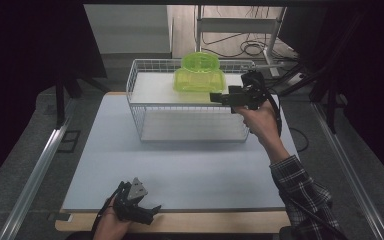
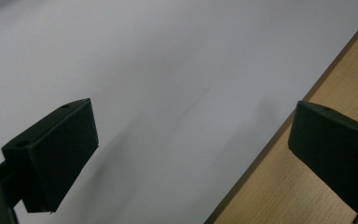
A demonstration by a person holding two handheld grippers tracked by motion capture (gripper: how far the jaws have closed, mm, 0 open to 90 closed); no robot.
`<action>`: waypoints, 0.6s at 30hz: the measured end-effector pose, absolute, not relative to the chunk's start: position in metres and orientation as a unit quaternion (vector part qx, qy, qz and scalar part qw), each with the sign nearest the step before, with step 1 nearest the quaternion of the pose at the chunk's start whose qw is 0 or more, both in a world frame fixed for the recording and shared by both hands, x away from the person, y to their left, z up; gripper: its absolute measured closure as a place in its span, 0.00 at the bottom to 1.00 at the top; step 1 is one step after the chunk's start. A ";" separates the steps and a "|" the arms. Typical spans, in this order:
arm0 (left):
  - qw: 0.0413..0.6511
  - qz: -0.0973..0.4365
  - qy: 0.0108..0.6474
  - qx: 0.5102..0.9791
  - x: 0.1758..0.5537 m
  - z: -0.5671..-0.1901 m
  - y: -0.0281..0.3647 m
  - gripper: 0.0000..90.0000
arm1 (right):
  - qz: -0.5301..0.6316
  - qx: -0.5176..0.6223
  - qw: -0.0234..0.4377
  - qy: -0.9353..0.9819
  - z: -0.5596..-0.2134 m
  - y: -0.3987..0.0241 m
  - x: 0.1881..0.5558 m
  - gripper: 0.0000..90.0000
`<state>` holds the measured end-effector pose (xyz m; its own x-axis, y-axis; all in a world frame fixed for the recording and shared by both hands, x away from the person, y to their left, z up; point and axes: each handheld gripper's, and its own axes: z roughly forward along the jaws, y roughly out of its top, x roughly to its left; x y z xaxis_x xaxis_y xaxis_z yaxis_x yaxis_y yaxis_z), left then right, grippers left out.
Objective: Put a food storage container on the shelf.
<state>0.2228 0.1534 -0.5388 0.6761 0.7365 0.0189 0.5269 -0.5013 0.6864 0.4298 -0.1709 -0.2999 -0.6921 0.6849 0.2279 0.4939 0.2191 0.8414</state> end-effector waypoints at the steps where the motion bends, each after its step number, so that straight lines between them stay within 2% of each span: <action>1: 0.335 0.157 0.371 0.852 0.223 -0.539 0.153 0.01 | 0.494 0.380 0.098 0.776 -0.301 -0.171 0.429 0.14; 18: 0.335 0.156 0.370 0.852 0.223 -0.539 0.153 0.01 | 0.479 0.370 0.113 0.788 -0.320 -0.175 0.413 0.11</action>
